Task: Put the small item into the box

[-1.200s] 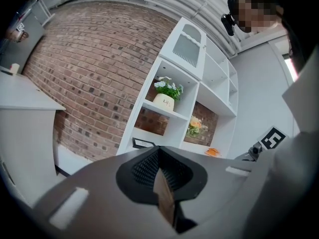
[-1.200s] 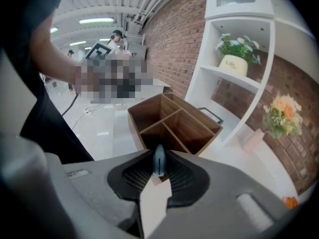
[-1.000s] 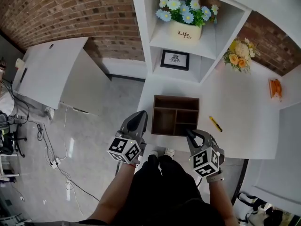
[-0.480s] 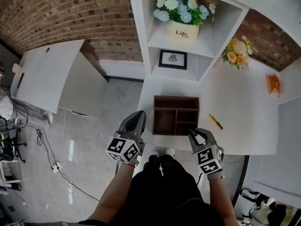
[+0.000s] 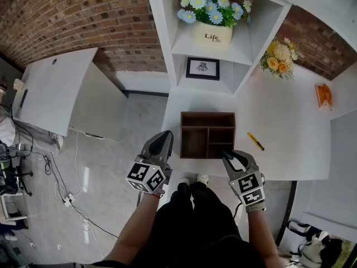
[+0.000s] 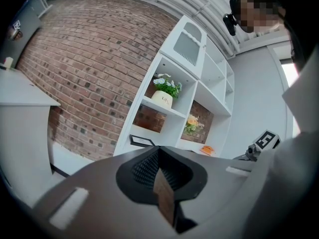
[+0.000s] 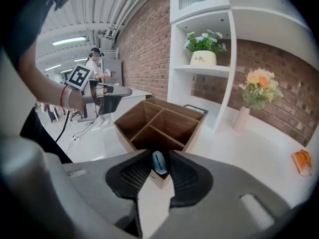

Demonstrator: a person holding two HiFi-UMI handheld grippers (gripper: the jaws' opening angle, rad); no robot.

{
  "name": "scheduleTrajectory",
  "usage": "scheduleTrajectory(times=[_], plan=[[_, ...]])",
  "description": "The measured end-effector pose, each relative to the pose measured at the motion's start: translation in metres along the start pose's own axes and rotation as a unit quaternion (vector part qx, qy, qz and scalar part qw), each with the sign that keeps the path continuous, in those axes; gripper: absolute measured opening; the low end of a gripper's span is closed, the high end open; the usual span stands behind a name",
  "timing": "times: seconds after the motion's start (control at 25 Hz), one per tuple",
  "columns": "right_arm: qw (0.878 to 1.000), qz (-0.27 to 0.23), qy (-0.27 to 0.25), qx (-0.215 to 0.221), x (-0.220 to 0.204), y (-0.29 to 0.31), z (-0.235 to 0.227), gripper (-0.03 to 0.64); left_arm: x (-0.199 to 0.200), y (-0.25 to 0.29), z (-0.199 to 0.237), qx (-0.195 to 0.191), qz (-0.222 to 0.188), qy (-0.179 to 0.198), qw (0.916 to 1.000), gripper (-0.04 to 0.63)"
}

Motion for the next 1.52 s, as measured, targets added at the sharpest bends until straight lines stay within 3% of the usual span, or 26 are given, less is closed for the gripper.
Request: scheduleTrajectory(times=[0.68,1.08,1.32,1.52], plan=[[1.000,-0.014,0.016,0.002,-0.005,-0.010,0.001,0.121,-0.003,-0.002,-0.004,-0.005,0.004,0.001,1.0000,0.002],[0.991,-0.101,0.082,0.000,0.017,-0.022,-0.015,0.119,0.001,-0.001,-0.001,-0.006,0.003,0.007,1.0000,0.002],[0.984,-0.152,0.089,-0.033,0.036,-0.034,-0.031,0.005,0.010,0.002,0.004,-0.004,-0.006,0.014,0.9999,0.002],[0.974,-0.193,0.106,-0.048,0.052,-0.049,-0.045,0.003,0.020,0.005,0.006,-0.006,-0.017,0.021,0.9996,0.002]])
Point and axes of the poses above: the fingertips, and each gripper's own axes: y forward along the fingers, z to its left, x out of its top, the point moved 4 cm from there along -y, backward along the fingers, and after that the axes turned 6 degrees about y, right-handed, at the moved point
